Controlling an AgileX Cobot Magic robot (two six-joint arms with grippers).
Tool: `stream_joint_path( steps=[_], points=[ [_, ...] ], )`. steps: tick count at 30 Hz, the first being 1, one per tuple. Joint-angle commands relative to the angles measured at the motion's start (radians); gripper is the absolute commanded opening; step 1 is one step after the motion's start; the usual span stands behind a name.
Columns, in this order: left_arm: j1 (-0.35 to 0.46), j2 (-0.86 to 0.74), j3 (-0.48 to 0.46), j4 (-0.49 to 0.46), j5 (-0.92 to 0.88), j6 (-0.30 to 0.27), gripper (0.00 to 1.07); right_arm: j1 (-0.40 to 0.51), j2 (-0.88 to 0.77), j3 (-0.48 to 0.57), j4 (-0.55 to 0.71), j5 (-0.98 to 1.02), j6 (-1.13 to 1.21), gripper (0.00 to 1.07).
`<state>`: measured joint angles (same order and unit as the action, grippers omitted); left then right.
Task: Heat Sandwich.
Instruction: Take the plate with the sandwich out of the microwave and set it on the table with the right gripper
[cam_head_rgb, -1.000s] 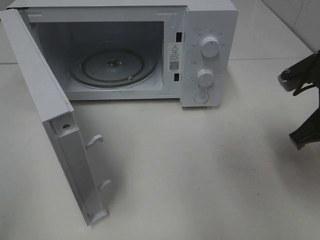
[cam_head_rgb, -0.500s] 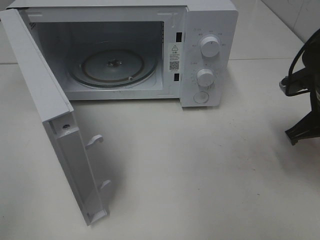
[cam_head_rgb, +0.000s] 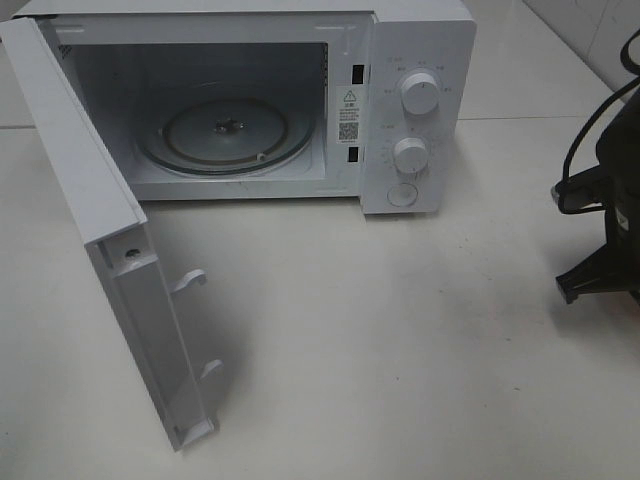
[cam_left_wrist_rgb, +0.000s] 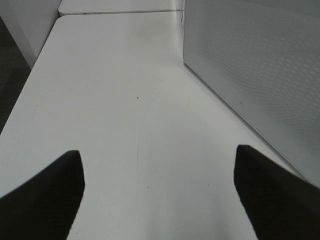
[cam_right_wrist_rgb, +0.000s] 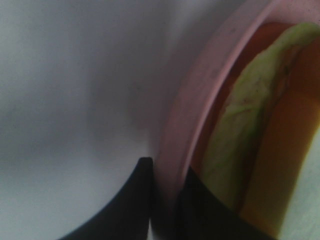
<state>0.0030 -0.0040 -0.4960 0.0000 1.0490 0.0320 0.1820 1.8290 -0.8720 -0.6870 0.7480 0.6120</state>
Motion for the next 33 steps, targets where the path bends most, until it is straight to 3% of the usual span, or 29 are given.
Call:
stream_joint_path(
  steps=[1, 11, 16, 18, 20, 21, 23, 27, 33],
  points=[
    [0.001, -0.017, 0.003, 0.000, -0.012, -0.003, 0.76, -0.008, 0.028, -0.006, -0.040, -0.008, 0.038, 0.00],
    [0.001, -0.017, 0.003, 0.000, -0.012, -0.003, 0.76, -0.008, 0.048, -0.006, -0.036, -0.036, 0.070, 0.05],
    [0.001, -0.017, 0.003, 0.000, -0.012, -0.003, 0.76, -0.008, 0.048, -0.006, -0.022, -0.036, 0.054, 0.21],
    [0.001, -0.017, 0.003, 0.000, -0.012, -0.003, 0.76, -0.004, 0.045, -0.006, -0.001, -0.036, 0.017, 0.35],
    [0.001, -0.017, 0.003, 0.000, -0.012, -0.003, 0.76, -0.005, 0.044, -0.010, 0.010, -0.034, -0.001, 0.45],
    [0.001, -0.017, 0.003, 0.000, -0.012, -0.003, 0.76, -0.005, 0.044, -0.010, 0.010, -0.034, -0.001, 0.45],
    [0.001, -0.017, 0.003, 0.000, -0.012, -0.003, 0.76, -0.005, 0.033, -0.012, 0.046, -0.041, -0.037, 0.58],
    [0.001, -0.017, 0.003, 0.000, -0.012, -0.003, 0.76, -0.005, -0.003, -0.012, 0.109, -0.056, -0.087, 0.66],
    [0.001, -0.017, 0.003, 0.000, -0.012, -0.003, 0.76, -0.005, -0.115, -0.012, 0.206, -0.055, -0.140, 0.67]
  ],
)
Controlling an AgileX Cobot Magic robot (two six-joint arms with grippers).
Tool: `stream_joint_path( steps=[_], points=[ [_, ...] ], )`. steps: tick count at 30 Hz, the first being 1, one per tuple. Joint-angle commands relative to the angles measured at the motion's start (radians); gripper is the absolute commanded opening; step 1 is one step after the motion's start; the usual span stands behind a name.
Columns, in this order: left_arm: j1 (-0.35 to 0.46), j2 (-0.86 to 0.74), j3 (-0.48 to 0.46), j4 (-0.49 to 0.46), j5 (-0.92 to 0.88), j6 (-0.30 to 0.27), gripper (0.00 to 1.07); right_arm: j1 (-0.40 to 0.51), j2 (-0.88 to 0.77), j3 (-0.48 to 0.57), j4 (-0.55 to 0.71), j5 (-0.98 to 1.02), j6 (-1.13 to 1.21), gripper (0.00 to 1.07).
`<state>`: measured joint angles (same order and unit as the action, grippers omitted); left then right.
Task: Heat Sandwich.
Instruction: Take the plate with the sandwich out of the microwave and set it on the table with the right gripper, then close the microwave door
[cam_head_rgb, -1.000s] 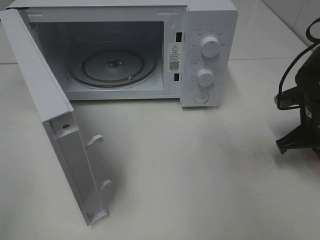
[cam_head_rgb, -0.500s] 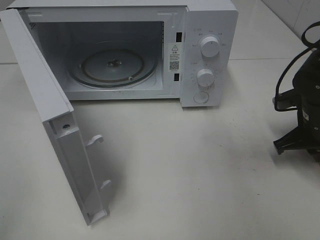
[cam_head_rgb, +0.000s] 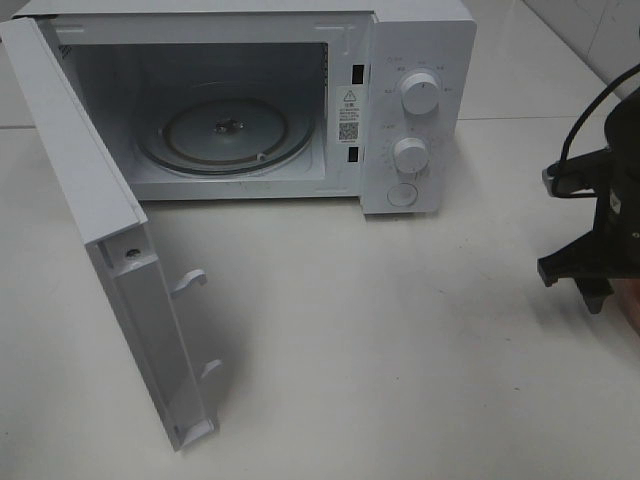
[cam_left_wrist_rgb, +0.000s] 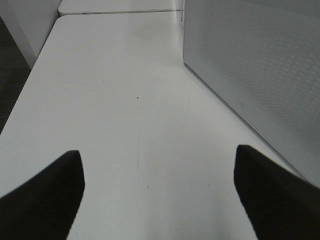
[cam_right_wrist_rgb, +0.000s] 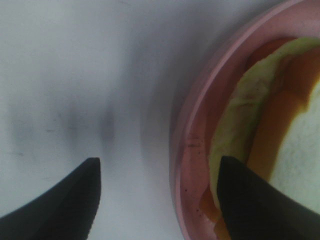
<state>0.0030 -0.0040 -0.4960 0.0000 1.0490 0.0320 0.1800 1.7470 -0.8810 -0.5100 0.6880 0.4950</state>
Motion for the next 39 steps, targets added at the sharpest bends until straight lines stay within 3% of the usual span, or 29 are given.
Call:
stream_joint_path(
  steps=[1, 6, 10, 14, 18, 25, 28, 34, 39],
  points=[
    [0.001, -0.017, 0.003, 0.000, -0.012, -0.003, 0.76, -0.003, -0.033, -0.003, 0.029, 0.005, -0.023, 0.67],
    [0.001, -0.017, 0.003, 0.000, -0.012, -0.003, 0.76, -0.004, -0.156, -0.031, 0.158, 0.046, -0.081, 0.67],
    [0.001, -0.017, 0.003, 0.000, -0.012, -0.003, 0.76, -0.008, -0.199, -0.119, 0.248, 0.144, -0.191, 0.67],
    [0.001, -0.017, 0.003, 0.000, -0.012, -0.003, 0.76, -0.063, -0.212, -0.255, 0.371, 0.281, -0.339, 0.67],
    [0.001, -0.017, 0.003, 0.000, -0.012, -0.003, 0.76, -0.129, -0.217, -0.316, 0.500, 0.381, -0.449, 0.67],
    [0.001, -0.017, 0.003, 0.000, -0.012, -0.003, 0.76, -0.215, -0.263, -0.322, 0.629, 0.481, -0.527, 0.67],
    [0.001, -0.017, 0.003, 0.000, -0.012, -0.003, 0.76, -0.240, -0.313, -0.322, 0.628, 0.587, -0.539, 0.67],
    [0.001, -0.017, 0.003, 0.000, -0.012, -0.003, 0.76, -0.250, -0.413, -0.292, 0.620, 0.594, -0.539, 0.66],
    [0.001, -0.017, 0.003, 0.000, -0.012, -0.003, 0.76, -0.250, -0.563, -0.200, 0.620, 0.594, -0.539, 0.64]
  ],
)
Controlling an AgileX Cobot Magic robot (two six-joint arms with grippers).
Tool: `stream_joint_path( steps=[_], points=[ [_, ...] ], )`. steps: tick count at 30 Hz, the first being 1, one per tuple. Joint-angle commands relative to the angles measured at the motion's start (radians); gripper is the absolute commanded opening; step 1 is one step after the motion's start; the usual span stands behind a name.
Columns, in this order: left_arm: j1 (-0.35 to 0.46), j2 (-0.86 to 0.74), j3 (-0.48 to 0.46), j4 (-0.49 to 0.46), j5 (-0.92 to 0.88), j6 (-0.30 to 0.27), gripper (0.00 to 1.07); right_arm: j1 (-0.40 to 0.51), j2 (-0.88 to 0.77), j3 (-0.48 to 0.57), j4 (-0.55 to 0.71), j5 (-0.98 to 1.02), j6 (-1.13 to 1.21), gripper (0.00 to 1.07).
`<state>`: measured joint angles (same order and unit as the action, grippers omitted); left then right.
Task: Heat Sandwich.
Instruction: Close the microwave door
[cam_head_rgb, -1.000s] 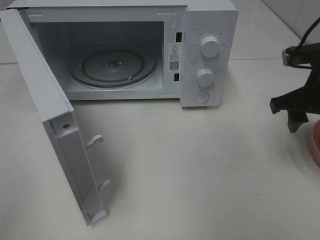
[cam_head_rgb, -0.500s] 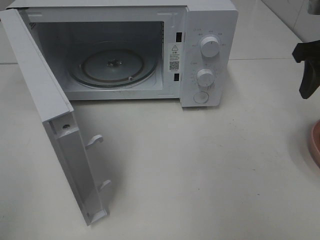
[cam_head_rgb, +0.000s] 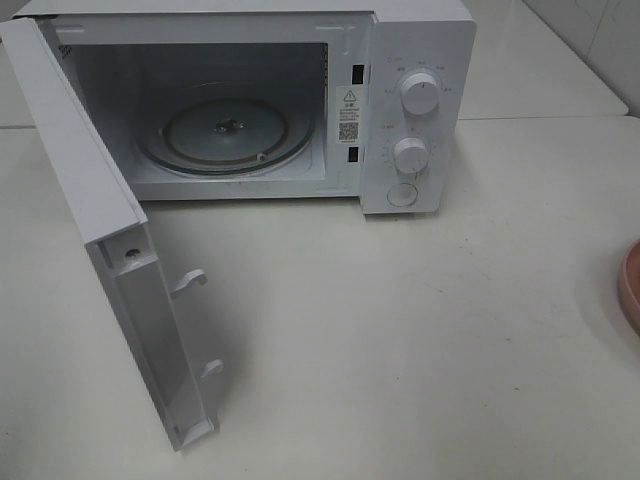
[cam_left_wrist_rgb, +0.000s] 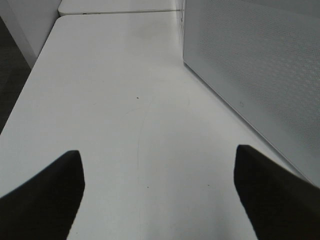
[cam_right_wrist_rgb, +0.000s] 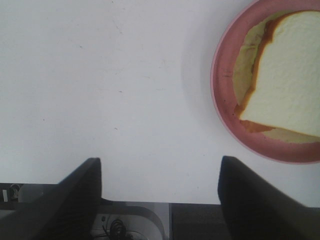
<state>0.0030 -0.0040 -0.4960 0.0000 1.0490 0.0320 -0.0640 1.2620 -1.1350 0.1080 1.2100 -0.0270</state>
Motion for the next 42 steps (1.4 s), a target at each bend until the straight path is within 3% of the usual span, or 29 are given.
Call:
stream_joint_path(
  steps=[1, 10, 23, 34, 42],
  points=[
    [0.001, -0.017, 0.003, 0.000, -0.012, -0.003, 0.76, -0.006, -0.159, 0.104, 0.002, 0.071, -0.017, 0.64],
    [0.001, -0.017, 0.003, 0.000, -0.012, -0.003, 0.76, -0.006, -0.509, 0.300, 0.007, 0.060, -0.017, 0.64],
    [0.001, -0.017, 0.003, 0.000, -0.012, -0.003, 0.76, -0.005, -0.961, 0.474, 0.007, -0.022, -0.017, 0.64],
    [0.001, -0.017, 0.003, 0.000, -0.012, -0.003, 0.76, -0.003, -1.194, 0.581, 0.007, -0.043, -0.017, 0.64],
    [0.001, -0.017, 0.003, 0.000, -0.012, -0.003, 0.76, -0.003, -1.292, 0.594, -0.020, -0.083, -0.015, 0.63]
  ],
)
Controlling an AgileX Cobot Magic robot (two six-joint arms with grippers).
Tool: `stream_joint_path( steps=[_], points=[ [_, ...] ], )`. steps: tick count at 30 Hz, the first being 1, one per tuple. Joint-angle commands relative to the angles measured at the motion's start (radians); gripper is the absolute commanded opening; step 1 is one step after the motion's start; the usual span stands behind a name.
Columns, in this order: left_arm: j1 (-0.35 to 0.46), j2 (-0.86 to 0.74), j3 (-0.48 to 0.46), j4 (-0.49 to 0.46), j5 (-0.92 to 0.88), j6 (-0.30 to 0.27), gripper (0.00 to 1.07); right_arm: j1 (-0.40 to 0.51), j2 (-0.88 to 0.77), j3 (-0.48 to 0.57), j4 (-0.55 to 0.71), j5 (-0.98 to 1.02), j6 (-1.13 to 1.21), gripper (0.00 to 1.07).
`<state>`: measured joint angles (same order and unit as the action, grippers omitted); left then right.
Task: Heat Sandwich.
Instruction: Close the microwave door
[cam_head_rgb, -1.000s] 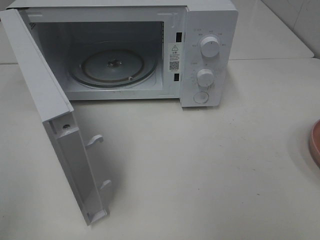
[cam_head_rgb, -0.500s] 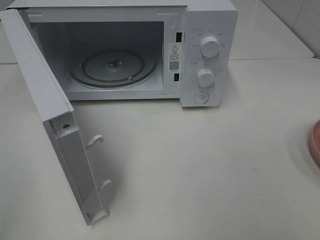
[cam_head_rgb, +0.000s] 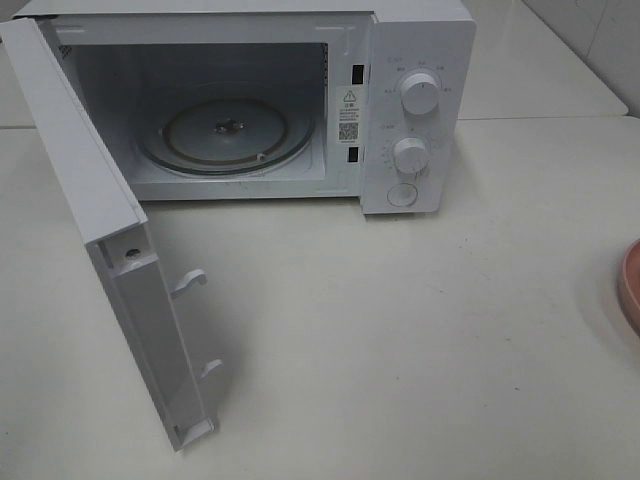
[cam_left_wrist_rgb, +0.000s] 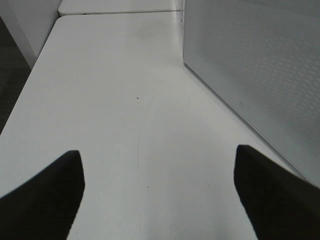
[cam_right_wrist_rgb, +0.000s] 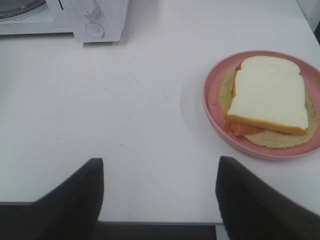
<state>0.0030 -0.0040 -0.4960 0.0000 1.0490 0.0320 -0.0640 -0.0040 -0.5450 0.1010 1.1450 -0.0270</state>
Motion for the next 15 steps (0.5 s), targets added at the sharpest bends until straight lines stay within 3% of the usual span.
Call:
stream_joint_path(
  steps=[1, 8, 15],
  points=[
    [0.001, -0.015, 0.003, 0.000, -0.012, -0.003, 0.76, -0.003, -0.026, 0.007, -0.012, -0.038, -0.001, 0.63],
    [0.001, -0.016, 0.003, 0.000, -0.012, -0.003, 0.76, 0.001, -0.026, 0.046, -0.012, -0.114, 0.083, 0.63],
    [0.001, -0.016, 0.003, 0.000, -0.012, -0.003, 0.76, 0.109, -0.026, 0.046, -0.039, -0.112, 0.069, 0.64]
  ],
)
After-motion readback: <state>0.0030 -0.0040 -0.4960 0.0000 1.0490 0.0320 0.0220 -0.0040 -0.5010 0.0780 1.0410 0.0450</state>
